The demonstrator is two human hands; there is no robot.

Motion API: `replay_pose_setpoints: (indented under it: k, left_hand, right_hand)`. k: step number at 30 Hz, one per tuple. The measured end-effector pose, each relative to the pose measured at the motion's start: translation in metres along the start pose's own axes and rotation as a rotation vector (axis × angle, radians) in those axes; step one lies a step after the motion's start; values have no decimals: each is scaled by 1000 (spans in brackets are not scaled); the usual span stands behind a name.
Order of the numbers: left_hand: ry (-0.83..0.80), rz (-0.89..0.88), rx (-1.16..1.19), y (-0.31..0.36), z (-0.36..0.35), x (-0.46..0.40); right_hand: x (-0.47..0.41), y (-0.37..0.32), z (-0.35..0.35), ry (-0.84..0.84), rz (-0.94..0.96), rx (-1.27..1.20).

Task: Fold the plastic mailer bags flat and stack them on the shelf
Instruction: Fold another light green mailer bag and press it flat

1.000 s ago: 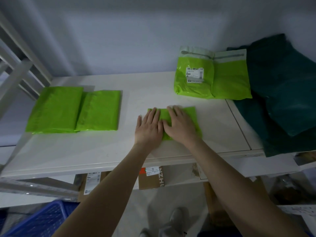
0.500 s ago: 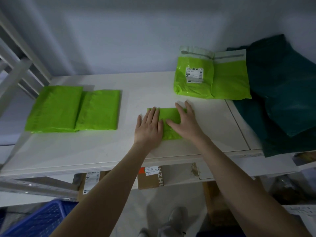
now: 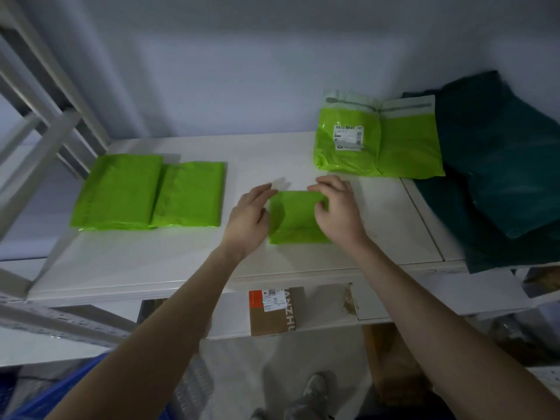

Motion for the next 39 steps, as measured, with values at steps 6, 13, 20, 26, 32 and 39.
replay_pose_setpoints:
  k: [6,13,20,26,32,39]
  left_hand:
    - [-16,-165,-396,9,1,37]
    - [-196,-77,-543,6,-25,60]
    - [-178,-39,-644,5,-34,63]
    - [-191,-24,-734,9,-34,62]
    - [-192,-29,-730,12,-40,61]
    - [-190,-23,-757,29,-43,50]
  right_hand:
    - [46,-43,-37,-115,178,349]
    - [72,-44,-54,-97,213,575]
    - [78,-45,-57,-23,240,685]
    - [77,-42,-54,11,248,695]
    - [76,-34,-48,30,211,663]
    - [72,-14,-27,19,174,702]
Point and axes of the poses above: each hand's wrist, its own x-axis away from the middle knuckle, its own z-axis out of the back of the hand, y = z × x, the point moved 7 cm from there along -x, towards the middle knuckle
